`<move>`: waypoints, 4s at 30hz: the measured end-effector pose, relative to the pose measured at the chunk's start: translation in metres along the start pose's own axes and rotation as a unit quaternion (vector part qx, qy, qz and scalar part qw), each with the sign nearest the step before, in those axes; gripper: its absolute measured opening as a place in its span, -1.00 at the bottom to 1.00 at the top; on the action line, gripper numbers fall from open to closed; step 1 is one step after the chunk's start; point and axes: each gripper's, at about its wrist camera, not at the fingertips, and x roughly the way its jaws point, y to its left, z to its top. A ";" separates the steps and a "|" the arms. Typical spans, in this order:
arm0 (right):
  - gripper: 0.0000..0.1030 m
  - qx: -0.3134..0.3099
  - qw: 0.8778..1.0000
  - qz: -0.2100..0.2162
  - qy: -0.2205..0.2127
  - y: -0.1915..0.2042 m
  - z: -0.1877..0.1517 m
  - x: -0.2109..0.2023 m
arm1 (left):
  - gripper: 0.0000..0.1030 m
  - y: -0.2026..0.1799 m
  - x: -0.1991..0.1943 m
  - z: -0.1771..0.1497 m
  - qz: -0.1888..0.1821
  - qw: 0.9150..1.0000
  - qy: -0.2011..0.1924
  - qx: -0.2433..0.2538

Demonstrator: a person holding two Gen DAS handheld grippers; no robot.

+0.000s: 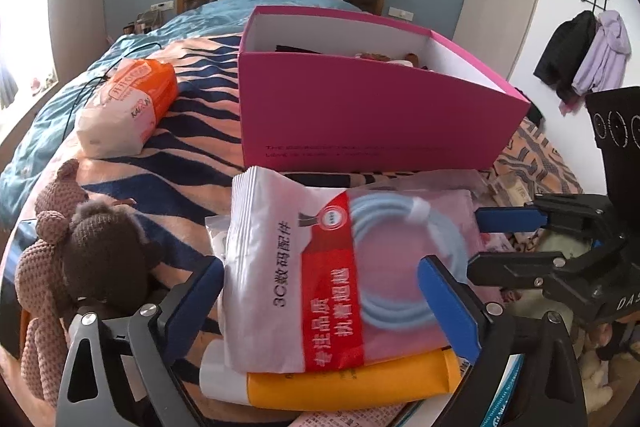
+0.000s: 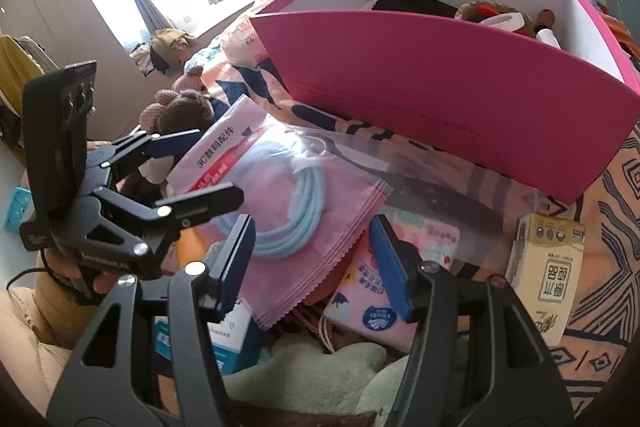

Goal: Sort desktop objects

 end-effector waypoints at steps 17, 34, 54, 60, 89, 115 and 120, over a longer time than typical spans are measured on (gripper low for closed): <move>0.19 -0.001 1.000 -0.002 0.017 0.004 0.002 0.011 | 0.82 0.002 -0.004 -0.004 -0.017 1.000 0.000 0.001; -0.14 -0.029 0.999 -0.022 0.003 0.010 -0.005 0.006 | 0.40 0.007 -0.005 -0.002 -0.025 1.000 0.004 -0.002; -0.82 -0.089 0.992 -0.073 -0.053 0.015 0.006 -0.017 | -0.27 0.007 -0.006 0.004 -0.072 0.997 0.008 -0.034; -0.84 -0.088 0.989 -0.101 -0.065 -0.002 0.021 -0.027 | -0.27 -0.003 0.003 0.006 -0.084 0.996 0.021 -0.028; -0.59 -0.088 0.992 -0.090 -0.016 -0.007 0.005 -0.004 | -0.44 -0.016 0.007 0.006 -0.087 0.995 0.040 -0.008; -0.17 -0.029 0.998 -0.054 -0.015 -0.029 0.007 -0.003 | -0.51 -0.013 0.013 0.010 -0.103 0.993 0.053 -0.015; -0.60 -0.061 0.995 -0.073 -0.023 -0.020 0.006 -0.005 | -0.51 -0.012 0.015 0.010 -0.110 0.992 0.054 -0.019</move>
